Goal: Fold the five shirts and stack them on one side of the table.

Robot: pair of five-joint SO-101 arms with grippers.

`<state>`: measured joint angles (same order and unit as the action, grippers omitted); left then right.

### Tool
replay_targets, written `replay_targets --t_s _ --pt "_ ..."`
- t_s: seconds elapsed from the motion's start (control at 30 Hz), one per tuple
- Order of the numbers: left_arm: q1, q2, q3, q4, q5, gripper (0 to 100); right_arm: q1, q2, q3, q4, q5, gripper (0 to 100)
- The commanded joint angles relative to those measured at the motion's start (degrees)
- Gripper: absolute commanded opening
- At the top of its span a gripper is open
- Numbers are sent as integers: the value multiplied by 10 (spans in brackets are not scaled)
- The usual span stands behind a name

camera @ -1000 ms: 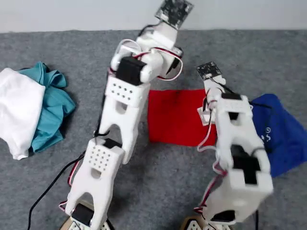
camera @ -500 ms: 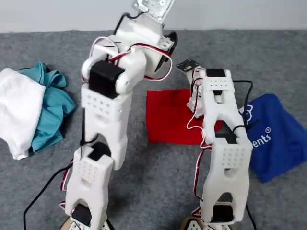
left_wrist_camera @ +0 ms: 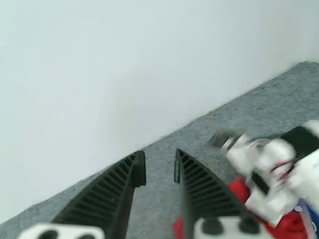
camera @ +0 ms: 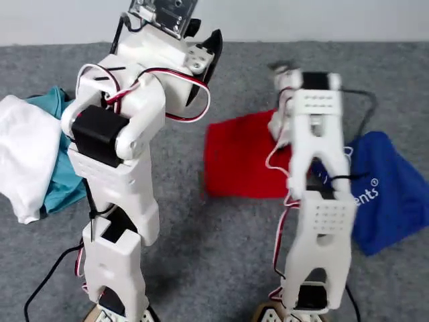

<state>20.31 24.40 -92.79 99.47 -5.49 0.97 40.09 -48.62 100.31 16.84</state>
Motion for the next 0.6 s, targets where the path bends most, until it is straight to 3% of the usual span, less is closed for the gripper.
replay_targets --t_s 0.0,0.23,0.57 --pt "-2 -25 -30 9 -1 101 86 -67 -21 24 -35 9" --pt "-2 -23 -30 9 -1 101 251 -70 15 25 -55 9" --pt "-2 -22 -30 9 0 101 425 -68 25 26 -27 9"
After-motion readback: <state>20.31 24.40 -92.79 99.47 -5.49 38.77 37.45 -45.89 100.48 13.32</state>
